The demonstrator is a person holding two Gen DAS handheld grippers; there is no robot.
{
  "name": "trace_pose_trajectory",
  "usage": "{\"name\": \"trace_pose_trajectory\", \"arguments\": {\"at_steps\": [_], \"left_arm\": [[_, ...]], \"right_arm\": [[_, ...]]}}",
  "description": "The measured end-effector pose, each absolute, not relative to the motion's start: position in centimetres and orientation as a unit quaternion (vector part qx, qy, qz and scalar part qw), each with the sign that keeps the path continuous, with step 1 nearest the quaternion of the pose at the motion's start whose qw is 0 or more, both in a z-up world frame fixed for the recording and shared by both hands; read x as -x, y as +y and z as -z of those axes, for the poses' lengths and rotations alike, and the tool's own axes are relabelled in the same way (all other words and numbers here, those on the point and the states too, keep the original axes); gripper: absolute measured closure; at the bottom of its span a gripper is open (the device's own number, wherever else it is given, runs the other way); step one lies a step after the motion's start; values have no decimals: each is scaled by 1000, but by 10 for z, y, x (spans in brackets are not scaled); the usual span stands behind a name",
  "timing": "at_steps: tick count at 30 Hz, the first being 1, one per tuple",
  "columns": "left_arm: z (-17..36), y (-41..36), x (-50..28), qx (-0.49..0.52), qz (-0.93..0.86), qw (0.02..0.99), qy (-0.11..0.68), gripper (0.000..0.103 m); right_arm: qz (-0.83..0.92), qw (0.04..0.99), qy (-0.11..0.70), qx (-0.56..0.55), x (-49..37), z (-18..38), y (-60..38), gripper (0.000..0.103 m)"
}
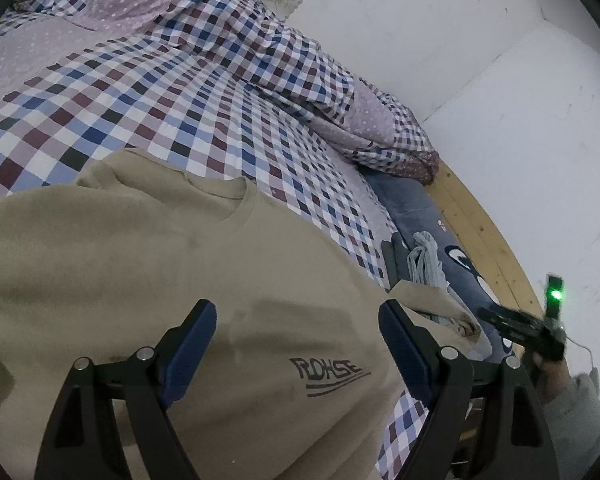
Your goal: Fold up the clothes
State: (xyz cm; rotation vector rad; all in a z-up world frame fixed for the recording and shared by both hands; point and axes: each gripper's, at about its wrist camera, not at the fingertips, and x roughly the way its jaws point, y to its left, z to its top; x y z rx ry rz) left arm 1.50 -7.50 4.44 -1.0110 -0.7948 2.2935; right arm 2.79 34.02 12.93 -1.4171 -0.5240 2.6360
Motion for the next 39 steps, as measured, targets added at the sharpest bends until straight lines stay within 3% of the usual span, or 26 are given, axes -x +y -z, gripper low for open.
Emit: {"name": "trace_pose_trajectory", "arguments": {"at_steps": [7, 9, 11, 13, 19, 23, 27, 30, 31, 32, 34, 39], "left_arm": [[-43, -76, -13, 373, -841, 254, -297, 17], [-43, -77, -12, 373, -841, 254, -299, 17], [-43, -79, -12, 372, -840, 254, -302, 17], [-44, -80, -12, 368, -840, 254, -306, 17], [-51, -88, -15, 353, -844, 254, -315, 17], [-57, -95, -19, 339, -849, 255, -316, 17], [-63, -104, -24, 325, -853, 254, -319, 17], [-65, -113, -26, 320, -854, 251, -325, 17], [-65, -115, -26, 319, -854, 249, -327, 17], [-66, -117, -26, 318, -854, 247, -330, 17], [-67, -121, -26, 315, -854, 244, -334, 17], [-68, -130, -26, 310, -852, 238, -348, 17]], "right_arm": [[-827, 50, -281, 485, 38, -82, 301, 44], [-818, 58, -291, 492, 47, -71, 302, 58], [-812, 70, -297, 497, 49, -64, 305, 86], [-807, 81, -304, 501, 52, -58, 308, 90], [-881, 124, -170, 425, -2, -124, 362, 94], [-915, 158, -66, 365, -39, -167, 405, 94], [-902, 208, 13, 379, -76, -161, 461, 93], [-878, 254, 11, 405, -91, -147, 481, 91], [-870, 269, 9, 413, -96, -143, 488, 83], [-867, 281, 5, 411, -100, -144, 490, 68], [-870, 298, -6, 394, -106, -153, 484, 49], [-904, 212, -19, 372, -101, -175, 429, 49]]}}
